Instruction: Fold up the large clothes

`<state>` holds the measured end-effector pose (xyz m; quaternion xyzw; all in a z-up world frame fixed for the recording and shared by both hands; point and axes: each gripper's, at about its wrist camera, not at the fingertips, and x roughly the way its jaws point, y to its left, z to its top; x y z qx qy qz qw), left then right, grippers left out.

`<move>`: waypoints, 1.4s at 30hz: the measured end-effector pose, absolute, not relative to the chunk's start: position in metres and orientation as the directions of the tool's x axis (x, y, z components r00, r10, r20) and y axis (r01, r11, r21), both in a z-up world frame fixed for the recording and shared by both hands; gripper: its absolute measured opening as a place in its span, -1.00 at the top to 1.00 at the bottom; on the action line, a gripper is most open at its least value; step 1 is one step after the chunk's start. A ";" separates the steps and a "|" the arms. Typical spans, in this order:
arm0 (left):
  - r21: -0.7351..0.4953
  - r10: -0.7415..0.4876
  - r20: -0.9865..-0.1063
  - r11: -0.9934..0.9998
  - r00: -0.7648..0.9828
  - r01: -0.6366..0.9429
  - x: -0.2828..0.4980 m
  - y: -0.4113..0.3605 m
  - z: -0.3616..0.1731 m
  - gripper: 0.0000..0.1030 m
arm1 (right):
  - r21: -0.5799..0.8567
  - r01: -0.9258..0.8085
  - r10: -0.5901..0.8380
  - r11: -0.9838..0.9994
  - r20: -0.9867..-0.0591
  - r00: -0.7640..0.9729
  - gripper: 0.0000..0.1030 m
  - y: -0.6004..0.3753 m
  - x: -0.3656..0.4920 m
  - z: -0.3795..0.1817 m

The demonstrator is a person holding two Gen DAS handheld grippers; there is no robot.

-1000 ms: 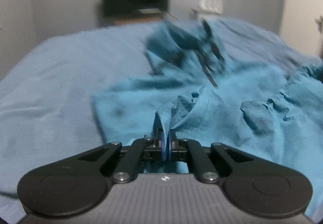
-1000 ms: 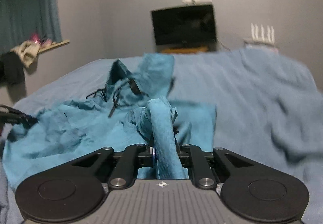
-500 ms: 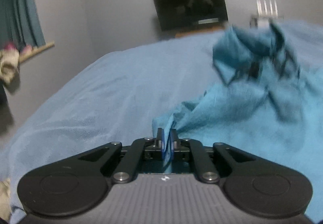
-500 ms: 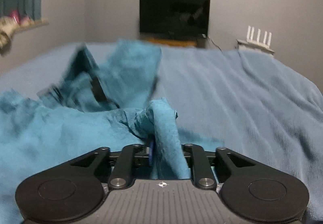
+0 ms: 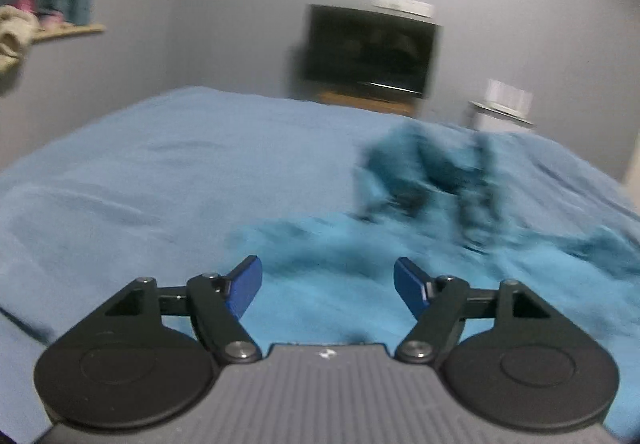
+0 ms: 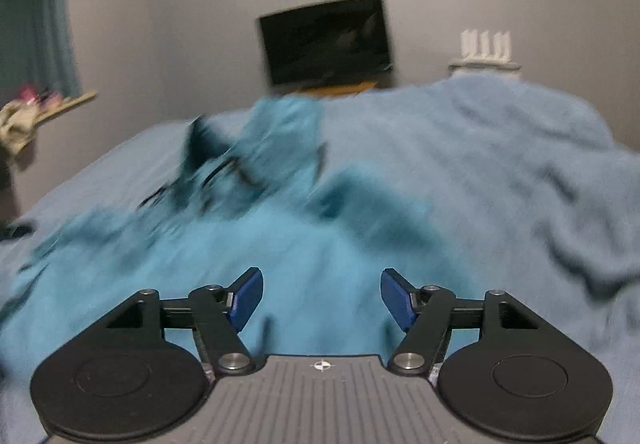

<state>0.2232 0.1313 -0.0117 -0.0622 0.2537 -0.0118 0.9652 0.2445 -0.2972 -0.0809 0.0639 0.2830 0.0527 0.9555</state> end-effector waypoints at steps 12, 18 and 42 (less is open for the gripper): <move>0.146 -0.051 -0.645 0.971 0.763 0.188 0.178 0.026 -0.100 -0.44 | -0.079 -0.069 0.012 0.994 -0.571 0.821 -0.42 -0.264 0.229 -0.134; 0.122 -0.042 -0.648 0.980 0.760 0.158 0.176 0.048 -0.100 -0.45 | 0.013 0.207 -0.157 0.978 -0.607 0.779 -0.43 -0.312 0.231 -0.144; 0.089 -0.048 -0.589 0.988 0.807 0.123 0.181 0.041 -0.084 -0.63 | 0.093 0.057 -0.009 0.994 -0.451 0.893 -0.41 -0.289 0.212 -0.111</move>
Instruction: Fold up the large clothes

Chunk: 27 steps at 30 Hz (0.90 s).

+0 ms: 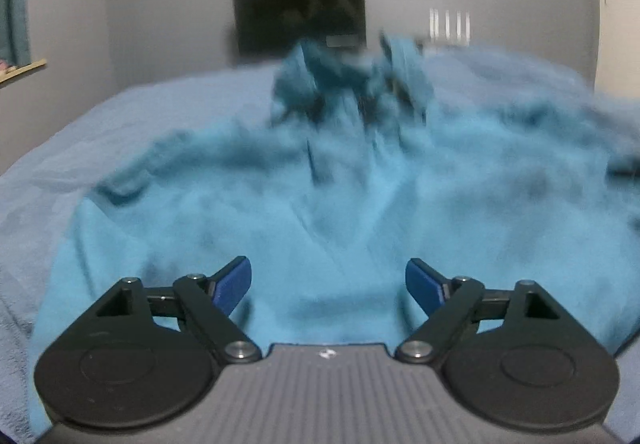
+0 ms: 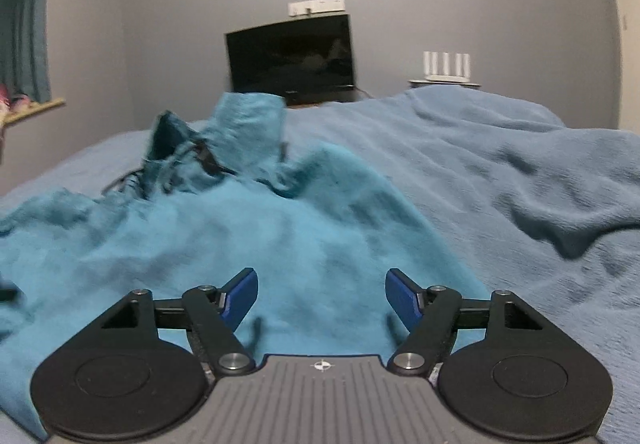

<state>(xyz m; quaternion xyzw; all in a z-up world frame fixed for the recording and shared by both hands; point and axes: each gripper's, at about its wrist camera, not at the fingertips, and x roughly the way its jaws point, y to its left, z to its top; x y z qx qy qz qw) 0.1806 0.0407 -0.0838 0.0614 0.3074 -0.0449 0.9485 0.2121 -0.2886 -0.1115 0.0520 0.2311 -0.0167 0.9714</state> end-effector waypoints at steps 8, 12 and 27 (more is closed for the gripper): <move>0.047 -0.083 -0.631 0.988 0.771 0.145 0.194 0.037 -0.093 -0.68 | 0.113 -0.053 0.098 0.992 -0.442 0.892 -0.36 -0.266 0.289 -0.075; 0.075 -0.061 -0.656 0.987 0.752 0.145 0.195 0.033 -0.098 -0.72 | 0.209 -0.017 0.117 0.978 -0.475 0.872 -0.29 -0.266 0.368 -0.070; -0.008 -0.112 -0.722 0.988 0.682 0.153 0.212 0.041 -0.090 -0.83 | 0.342 0.100 0.103 0.934 -0.529 0.842 -0.41 -0.265 0.591 -0.110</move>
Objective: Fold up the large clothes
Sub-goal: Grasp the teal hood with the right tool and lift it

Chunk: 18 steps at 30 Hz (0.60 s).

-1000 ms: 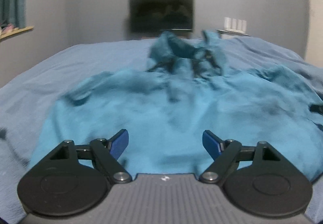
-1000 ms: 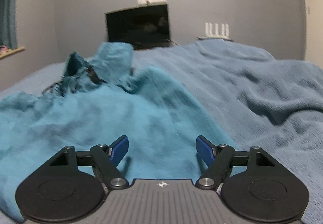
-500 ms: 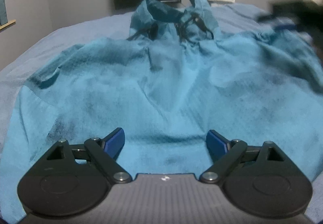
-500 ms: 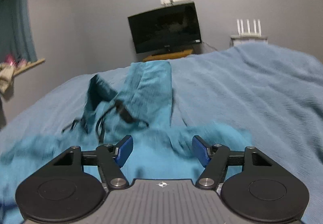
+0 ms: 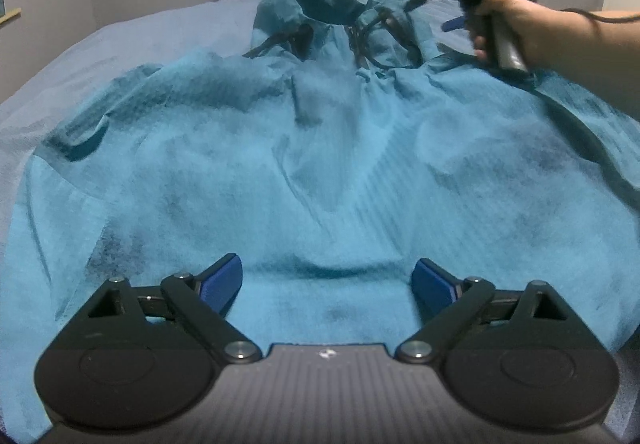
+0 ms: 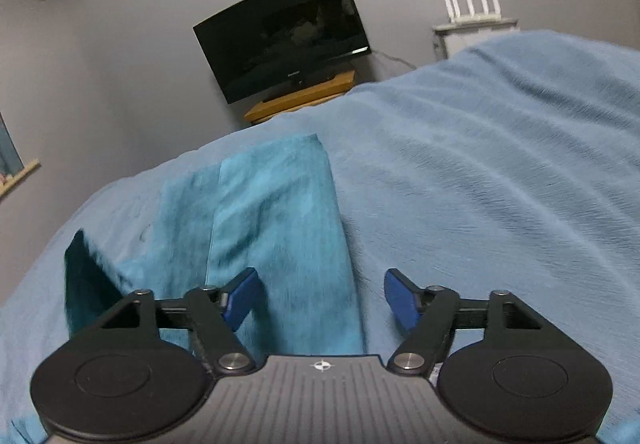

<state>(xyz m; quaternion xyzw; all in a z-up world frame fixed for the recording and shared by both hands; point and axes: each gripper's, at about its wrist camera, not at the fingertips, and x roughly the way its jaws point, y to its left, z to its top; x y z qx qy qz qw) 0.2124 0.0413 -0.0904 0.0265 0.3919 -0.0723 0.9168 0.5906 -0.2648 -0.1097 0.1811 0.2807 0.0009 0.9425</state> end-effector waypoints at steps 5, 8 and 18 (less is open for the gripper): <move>-0.018 -0.127 -0.720 0.986 0.683 0.165 0.215 0.043 -0.094 -0.91 | 0.566 0.045 0.317 0.823 -0.524 0.791 -0.33 -0.283 0.622 -0.124; -0.022 -0.136 -0.715 0.985 0.686 0.172 0.215 0.045 -0.096 -0.91 | 0.567 -0.039 0.372 0.823 -0.485 0.791 0.56 -0.279 0.621 -0.113; -0.012 -0.139 -0.688 0.983 0.712 0.181 0.208 0.046 -0.101 -0.91 | 0.403 -0.386 0.496 0.830 -0.215 0.841 0.82 -0.257 0.502 -0.044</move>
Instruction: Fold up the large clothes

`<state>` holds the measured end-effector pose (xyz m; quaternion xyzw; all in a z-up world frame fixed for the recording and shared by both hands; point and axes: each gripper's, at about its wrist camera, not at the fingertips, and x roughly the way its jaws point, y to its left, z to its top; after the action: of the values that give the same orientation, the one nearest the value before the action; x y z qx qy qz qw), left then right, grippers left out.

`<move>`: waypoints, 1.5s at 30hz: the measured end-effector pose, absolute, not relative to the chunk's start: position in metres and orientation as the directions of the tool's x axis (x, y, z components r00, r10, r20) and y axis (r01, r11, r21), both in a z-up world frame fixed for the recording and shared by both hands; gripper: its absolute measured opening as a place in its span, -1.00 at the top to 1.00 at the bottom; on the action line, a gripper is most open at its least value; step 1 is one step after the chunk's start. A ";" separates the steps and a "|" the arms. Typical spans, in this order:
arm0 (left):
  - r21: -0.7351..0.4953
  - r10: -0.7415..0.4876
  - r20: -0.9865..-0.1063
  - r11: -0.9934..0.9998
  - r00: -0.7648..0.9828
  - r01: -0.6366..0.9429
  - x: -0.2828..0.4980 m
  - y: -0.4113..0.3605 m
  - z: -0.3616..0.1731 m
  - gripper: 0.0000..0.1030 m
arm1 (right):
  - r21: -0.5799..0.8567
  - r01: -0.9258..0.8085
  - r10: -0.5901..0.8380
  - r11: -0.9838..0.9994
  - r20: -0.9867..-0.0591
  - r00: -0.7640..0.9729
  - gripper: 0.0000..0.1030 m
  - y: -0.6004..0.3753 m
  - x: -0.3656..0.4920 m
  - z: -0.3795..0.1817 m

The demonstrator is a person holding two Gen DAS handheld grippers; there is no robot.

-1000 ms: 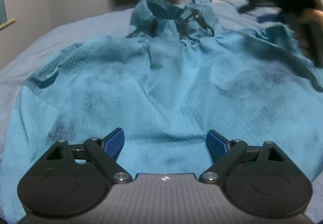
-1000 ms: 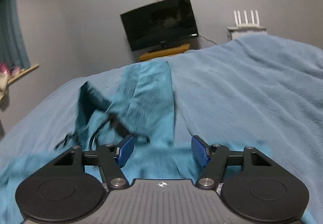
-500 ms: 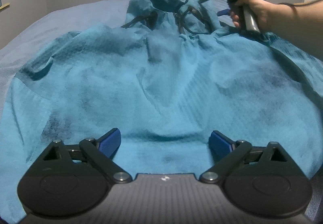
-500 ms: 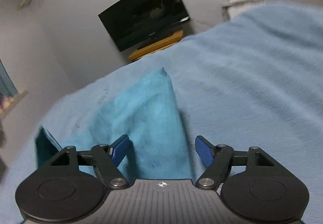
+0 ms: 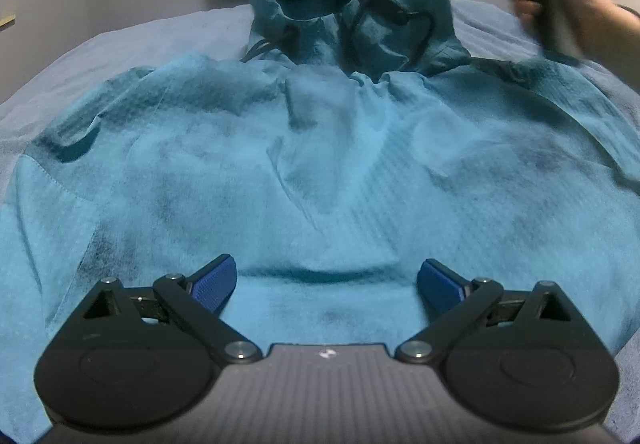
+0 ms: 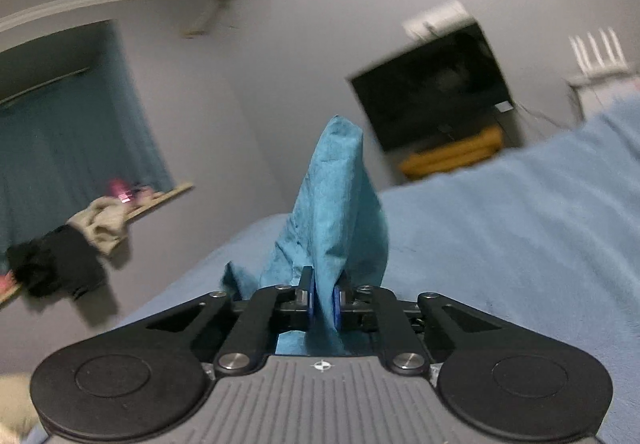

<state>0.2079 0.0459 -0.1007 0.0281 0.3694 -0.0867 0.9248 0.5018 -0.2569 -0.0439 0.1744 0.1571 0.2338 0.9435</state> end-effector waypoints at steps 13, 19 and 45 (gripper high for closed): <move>-0.011 -0.142 -0.675 0.983 0.724 0.183 0.206 0.043 -0.101 -0.91 | 0.161 -0.521 0.541 0.838 -0.362 0.759 0.92 -0.261 0.289 -0.083; -0.027 -0.159 -0.672 0.981 0.723 0.190 0.205 0.047 -0.098 -0.91 | 0.162 -0.418 0.439 0.894 -0.502 0.745 0.74 -0.276 0.259 -0.104; -0.153 -0.033 -0.303 0.988 0.952 -0.015 0.190 0.128 -0.007 -0.91 | 0.283 -0.036 0.198 0.958 -0.568 0.799 0.87 -0.252 0.239 -0.065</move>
<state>0.1900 0.1282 -0.0069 -0.0771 0.1542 -0.0047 0.9850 0.2387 -0.2519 -0.0647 0.1302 0.3109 0.0621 0.9394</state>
